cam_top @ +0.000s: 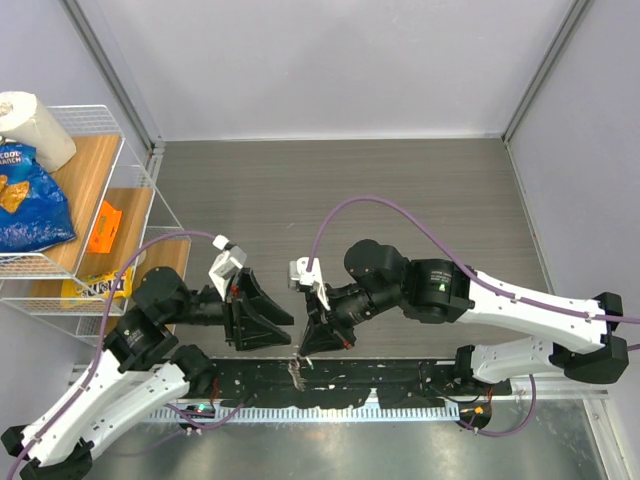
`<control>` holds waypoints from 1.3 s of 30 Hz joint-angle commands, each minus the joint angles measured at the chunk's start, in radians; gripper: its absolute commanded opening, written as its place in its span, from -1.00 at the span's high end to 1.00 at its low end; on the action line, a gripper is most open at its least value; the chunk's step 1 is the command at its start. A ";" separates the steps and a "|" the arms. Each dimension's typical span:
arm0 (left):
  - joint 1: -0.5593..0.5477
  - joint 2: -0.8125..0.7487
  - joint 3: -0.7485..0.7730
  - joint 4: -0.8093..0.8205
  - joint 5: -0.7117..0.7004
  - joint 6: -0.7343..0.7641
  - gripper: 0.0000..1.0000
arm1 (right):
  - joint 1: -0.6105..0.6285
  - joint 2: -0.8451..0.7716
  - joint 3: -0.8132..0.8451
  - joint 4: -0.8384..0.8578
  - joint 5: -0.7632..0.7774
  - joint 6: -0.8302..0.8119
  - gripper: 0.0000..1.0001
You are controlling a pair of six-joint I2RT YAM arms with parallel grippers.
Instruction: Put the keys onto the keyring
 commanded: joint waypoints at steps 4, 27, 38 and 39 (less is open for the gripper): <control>-0.003 0.000 -0.011 -0.014 0.079 0.009 -0.02 | -0.005 0.021 0.046 0.026 -0.026 0.000 0.89; -0.003 -0.042 -0.047 -0.095 0.112 0.034 0.20 | -0.036 0.085 0.063 0.074 -0.052 0.029 0.90; -0.003 -0.040 -0.051 -0.109 0.107 0.046 0.33 | -0.039 0.099 0.074 0.072 -0.054 0.029 0.89; -0.003 -0.040 -0.053 -0.109 0.107 0.046 0.34 | -0.037 0.101 0.075 0.072 -0.052 0.028 0.89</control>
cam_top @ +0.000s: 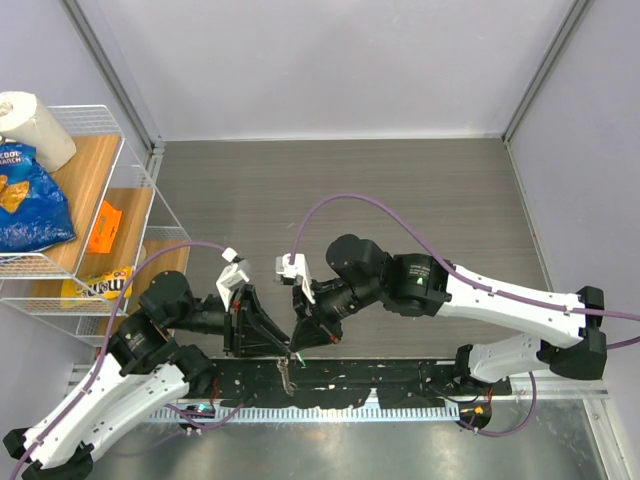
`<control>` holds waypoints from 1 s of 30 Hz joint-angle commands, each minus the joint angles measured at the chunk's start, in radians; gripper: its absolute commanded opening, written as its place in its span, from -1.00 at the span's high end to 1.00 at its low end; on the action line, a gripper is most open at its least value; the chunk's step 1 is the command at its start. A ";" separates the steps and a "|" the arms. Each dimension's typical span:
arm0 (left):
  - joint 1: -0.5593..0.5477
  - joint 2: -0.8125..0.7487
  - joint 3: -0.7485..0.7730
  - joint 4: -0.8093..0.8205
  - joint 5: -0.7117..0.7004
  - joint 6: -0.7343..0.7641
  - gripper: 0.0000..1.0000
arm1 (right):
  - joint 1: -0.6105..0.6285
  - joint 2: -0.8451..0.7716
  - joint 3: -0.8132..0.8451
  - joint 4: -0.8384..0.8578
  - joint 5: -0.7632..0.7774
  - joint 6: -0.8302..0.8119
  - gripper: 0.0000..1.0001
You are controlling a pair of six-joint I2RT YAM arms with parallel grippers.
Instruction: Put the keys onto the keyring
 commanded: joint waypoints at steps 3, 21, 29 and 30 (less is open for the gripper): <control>-0.003 -0.001 -0.001 0.000 0.021 0.019 0.38 | -0.002 0.010 0.051 0.057 -0.023 0.008 0.89; -0.004 0.000 -0.001 -0.001 0.054 0.037 1.00 | -0.002 0.022 0.052 0.056 -0.026 0.003 0.89; -0.003 -0.026 -0.003 0.020 0.017 0.059 1.00 | -0.003 0.019 0.042 0.082 -0.043 0.019 0.69; -0.004 -0.029 -0.003 0.023 0.008 0.060 1.00 | -0.003 0.010 0.040 0.091 -0.048 0.023 0.63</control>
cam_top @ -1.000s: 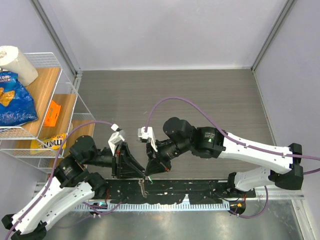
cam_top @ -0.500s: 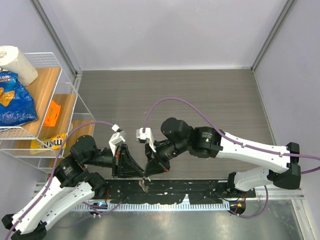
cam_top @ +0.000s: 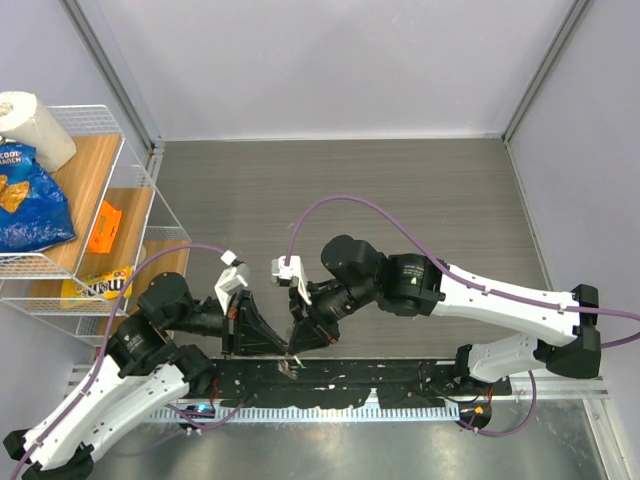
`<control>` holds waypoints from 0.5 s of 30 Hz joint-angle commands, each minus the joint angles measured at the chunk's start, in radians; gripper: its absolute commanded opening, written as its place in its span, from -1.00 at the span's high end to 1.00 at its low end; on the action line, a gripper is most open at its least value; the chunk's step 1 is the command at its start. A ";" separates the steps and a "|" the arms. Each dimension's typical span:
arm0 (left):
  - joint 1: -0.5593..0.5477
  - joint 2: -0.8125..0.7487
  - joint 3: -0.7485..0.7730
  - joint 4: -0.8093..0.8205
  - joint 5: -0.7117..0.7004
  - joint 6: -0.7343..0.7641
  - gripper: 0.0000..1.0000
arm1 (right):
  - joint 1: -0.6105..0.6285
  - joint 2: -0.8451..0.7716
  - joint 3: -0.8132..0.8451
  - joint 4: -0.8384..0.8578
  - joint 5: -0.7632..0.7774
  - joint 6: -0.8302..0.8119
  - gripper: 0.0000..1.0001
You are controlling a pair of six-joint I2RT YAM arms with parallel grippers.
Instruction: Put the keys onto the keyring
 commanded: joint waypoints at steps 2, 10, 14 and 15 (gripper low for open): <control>-0.004 -0.026 0.002 0.058 -0.023 0.018 1.00 | -0.005 -0.038 0.032 0.109 -0.019 0.030 0.36; -0.004 -0.061 0.025 0.137 -0.093 -0.004 1.00 | -0.005 -0.173 -0.019 0.152 0.110 0.031 0.21; -0.004 -0.066 0.042 0.180 -0.113 -0.010 1.00 | -0.006 -0.216 -0.036 0.172 0.130 0.025 0.19; -0.004 -0.067 0.047 0.192 -0.115 -0.011 1.00 | -0.005 -0.219 -0.037 0.172 0.131 0.023 0.19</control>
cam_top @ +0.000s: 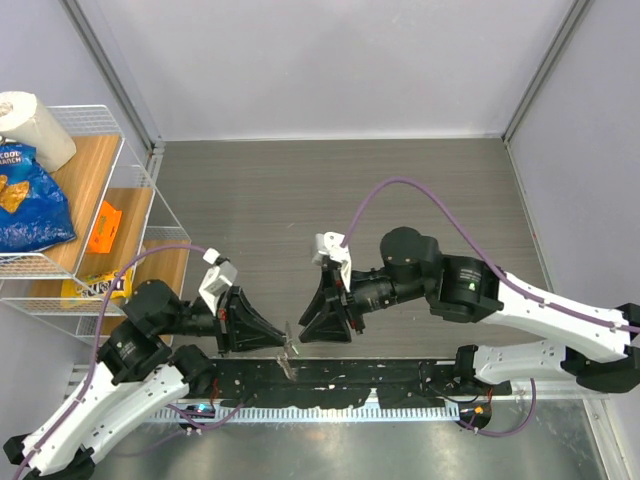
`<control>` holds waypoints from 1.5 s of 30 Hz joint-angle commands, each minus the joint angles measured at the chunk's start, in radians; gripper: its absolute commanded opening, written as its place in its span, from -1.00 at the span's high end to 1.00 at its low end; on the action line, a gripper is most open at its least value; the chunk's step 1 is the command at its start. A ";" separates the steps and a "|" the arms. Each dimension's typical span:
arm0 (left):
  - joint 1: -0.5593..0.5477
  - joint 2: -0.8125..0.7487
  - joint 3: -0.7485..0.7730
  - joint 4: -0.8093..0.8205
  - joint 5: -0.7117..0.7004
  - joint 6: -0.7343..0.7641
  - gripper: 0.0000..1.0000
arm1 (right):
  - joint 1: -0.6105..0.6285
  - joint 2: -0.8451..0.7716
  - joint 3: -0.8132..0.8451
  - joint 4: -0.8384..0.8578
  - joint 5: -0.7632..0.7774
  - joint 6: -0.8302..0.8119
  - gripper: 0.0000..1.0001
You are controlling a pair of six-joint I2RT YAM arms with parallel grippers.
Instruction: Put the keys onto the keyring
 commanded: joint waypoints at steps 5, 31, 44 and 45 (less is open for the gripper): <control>-0.003 -0.023 0.051 0.191 -0.048 -0.032 1.00 | 0.001 -0.019 -0.033 0.094 0.039 -0.001 0.19; -0.003 -0.018 0.061 0.289 -0.070 -0.046 1.00 | 0.003 -0.023 -0.099 0.267 -0.031 0.060 0.89; -0.003 -0.037 0.044 0.369 -0.137 -0.066 1.00 | 0.003 -0.085 -0.263 0.473 -0.022 0.166 0.90; -0.003 -0.037 0.044 0.370 -0.140 -0.068 1.00 | 0.001 -0.092 -0.271 0.500 -0.014 0.172 0.89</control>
